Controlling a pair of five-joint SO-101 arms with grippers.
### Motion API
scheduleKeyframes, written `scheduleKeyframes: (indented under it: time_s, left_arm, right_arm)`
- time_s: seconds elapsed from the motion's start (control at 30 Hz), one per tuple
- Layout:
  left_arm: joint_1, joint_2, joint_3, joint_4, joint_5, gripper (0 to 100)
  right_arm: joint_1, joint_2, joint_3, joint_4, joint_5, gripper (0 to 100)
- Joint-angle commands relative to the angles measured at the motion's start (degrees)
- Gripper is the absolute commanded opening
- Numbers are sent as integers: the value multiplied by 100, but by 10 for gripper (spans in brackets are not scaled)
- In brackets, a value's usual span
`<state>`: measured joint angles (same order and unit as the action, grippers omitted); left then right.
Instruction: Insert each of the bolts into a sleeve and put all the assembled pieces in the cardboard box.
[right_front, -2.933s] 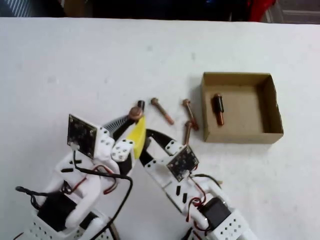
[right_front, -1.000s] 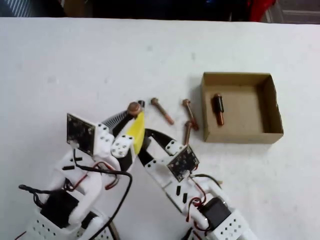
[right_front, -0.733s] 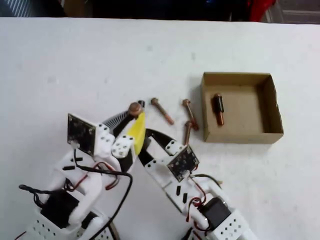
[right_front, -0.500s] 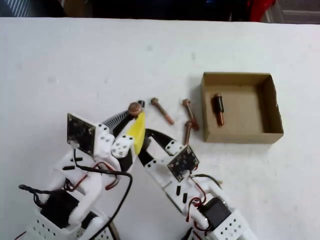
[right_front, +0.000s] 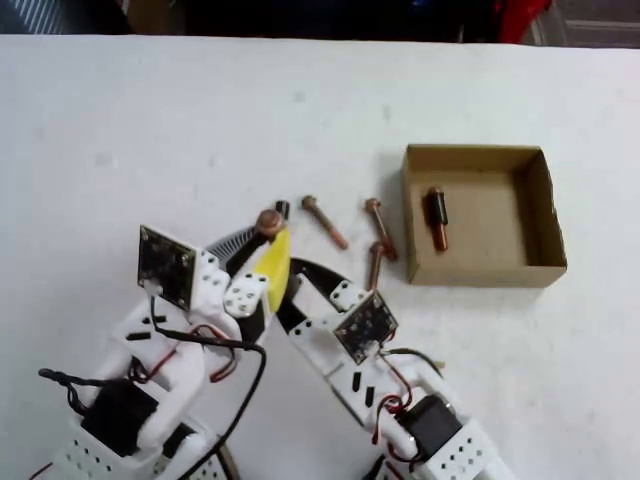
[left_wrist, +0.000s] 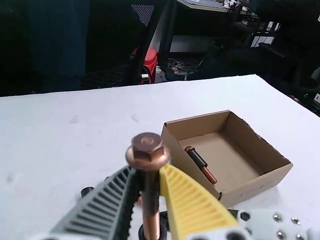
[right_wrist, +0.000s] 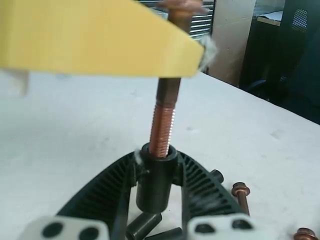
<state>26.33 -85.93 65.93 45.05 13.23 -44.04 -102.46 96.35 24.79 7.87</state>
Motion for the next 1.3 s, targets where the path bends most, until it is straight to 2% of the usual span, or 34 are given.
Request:
scheduleKeyframes:
  time_s: [0.0, 0.37, 0.8, 1.07, 1.27]
  left_arm:
    - [57, 13, 167, -44, 18, 23]
    - [57, 13, 738, -44, 35, 23]
    - [57, 13, 756, 0, 9, 32]
    - [13, 13, 905, 53, 308, 260]
    - [13, 13, 967, 35, 343, 341]
  right_arm:
    - [-4, -75, 44, -40, 70, 17]
    - [-4, -75, 44, -40, 70, 17]
    - [-4, -75, 44, -31, 70, 17]
    - [-4, -75, 44, -31, 70, 17]
    - [-4, -75, 44, -31, 70, 17]
